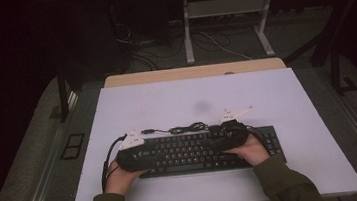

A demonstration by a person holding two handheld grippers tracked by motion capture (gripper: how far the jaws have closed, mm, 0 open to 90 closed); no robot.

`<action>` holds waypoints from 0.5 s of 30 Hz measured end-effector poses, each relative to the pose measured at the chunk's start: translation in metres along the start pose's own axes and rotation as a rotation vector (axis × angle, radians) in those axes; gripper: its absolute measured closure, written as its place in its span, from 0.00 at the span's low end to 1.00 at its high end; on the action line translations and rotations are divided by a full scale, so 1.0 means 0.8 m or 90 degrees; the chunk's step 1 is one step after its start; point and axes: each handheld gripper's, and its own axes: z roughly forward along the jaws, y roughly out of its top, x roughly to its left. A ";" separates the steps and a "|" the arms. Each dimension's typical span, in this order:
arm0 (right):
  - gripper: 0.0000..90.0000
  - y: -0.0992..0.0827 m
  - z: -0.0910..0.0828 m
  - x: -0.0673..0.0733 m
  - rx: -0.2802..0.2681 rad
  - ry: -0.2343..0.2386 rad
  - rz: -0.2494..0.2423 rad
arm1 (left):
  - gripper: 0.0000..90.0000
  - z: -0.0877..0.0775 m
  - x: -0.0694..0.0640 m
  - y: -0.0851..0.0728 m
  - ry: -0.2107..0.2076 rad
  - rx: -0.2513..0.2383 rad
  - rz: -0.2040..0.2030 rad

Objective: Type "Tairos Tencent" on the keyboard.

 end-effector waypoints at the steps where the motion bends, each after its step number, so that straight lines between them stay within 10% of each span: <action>1: 0.30 0.000 0.000 -0.001 0.000 -0.001 0.003 | 0.60 0.000 0.000 0.000 0.000 0.001 0.000; 15: 0.29 -0.001 -0.003 -0.004 -0.006 -0.012 0.005 | 0.98 0.004 0.000 -0.001 -0.012 0.039 -0.007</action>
